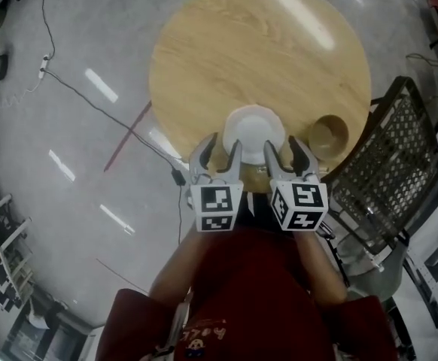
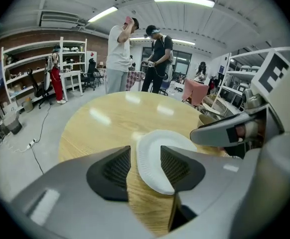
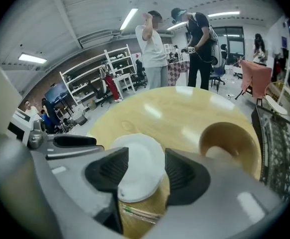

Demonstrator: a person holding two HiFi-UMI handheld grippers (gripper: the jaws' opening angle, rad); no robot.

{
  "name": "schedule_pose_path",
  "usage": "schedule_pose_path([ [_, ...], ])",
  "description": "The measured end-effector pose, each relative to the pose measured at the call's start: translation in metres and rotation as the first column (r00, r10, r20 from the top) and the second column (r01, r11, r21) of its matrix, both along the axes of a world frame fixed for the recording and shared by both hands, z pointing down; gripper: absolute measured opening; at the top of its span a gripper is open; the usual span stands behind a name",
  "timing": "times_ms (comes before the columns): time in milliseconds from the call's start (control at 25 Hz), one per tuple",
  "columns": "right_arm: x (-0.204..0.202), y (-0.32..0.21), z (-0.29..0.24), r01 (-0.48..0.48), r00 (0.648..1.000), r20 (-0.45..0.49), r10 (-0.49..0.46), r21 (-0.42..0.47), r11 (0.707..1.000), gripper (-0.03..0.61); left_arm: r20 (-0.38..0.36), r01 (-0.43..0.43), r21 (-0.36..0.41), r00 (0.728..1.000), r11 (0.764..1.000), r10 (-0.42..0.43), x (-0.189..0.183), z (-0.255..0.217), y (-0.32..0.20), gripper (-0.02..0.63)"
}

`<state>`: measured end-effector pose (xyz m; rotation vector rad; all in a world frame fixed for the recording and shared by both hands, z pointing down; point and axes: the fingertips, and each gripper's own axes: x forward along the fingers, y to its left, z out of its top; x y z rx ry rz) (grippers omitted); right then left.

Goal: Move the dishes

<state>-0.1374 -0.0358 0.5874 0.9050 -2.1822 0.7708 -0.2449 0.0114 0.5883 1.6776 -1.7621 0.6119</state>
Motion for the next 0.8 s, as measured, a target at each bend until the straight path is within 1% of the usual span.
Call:
schedule_pose_path([
  [160, 0.005, 0.0, 0.018, -0.023, 1.0, -0.02, 0.022, -0.05, 0.998, 0.222, -0.012, -0.012, -0.031, 1.0, 0.999, 0.011, 0.001, 0.012, -0.001, 0.213],
  [280, 0.009, 0.002, 0.028, -0.039, 0.998, -0.043, 0.036, -0.069, 0.997, 0.222, -0.019, -0.02, -0.054, 1.0, 0.998, 0.019, 0.002, 0.019, -0.001, 0.216],
  [440, 0.009, 0.003, 0.038, -0.054, 0.998, -0.043, 0.049, -0.111, 0.992, 0.222, -0.027, -0.034, -0.08, 0.999, 0.996, 0.032, 0.004, 0.028, -0.001, 0.216],
  [800, 0.008, 0.006, 0.046, -0.056, 0.998, -0.05, 0.049, -0.146, 0.988, 0.222, -0.053, -0.048, -0.117, 0.998, 0.992, 0.042, 0.005, 0.04, 0.001, 0.216],
])
